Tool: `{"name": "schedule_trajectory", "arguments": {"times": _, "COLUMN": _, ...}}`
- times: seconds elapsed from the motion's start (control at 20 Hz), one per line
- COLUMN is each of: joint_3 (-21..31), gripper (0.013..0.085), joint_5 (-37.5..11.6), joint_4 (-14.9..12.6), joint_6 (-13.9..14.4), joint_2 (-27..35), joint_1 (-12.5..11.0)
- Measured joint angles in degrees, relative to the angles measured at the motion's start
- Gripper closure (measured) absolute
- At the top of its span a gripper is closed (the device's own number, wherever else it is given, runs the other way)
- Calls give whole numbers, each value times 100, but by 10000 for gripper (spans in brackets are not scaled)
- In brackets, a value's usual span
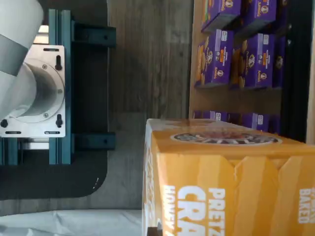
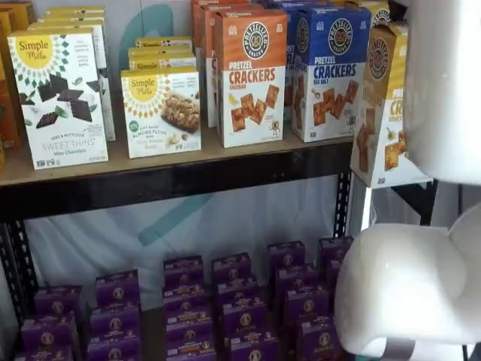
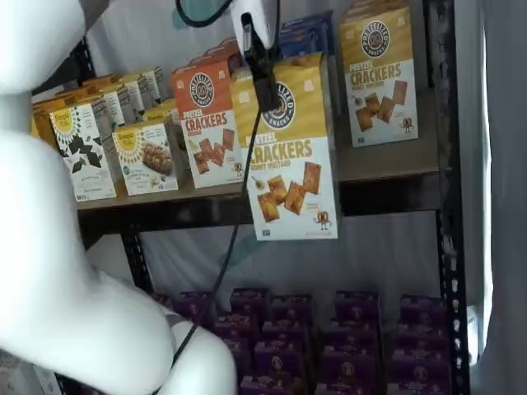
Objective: Retrieve the yellow and white box located on the top shelf, the sixth one from the left
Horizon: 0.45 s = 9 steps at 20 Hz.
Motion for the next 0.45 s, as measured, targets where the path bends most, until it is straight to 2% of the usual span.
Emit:
{"name": "schedule_trajectory", "arguments": {"times": 0.2, "joint_3": 207, "gripper": 370, "joint_5": 22, "joint_4": -54, "joint_6": 165, "joint_2": -212, "joint_1": 185}}
{"name": "schedule_trajectory", "arguments": {"times": 0.45, "joint_3": 350, "gripper": 370, "joint_5": 38, "joint_4": -69, "joint_6": 270, "joint_2": -353, "joint_1": 292}}
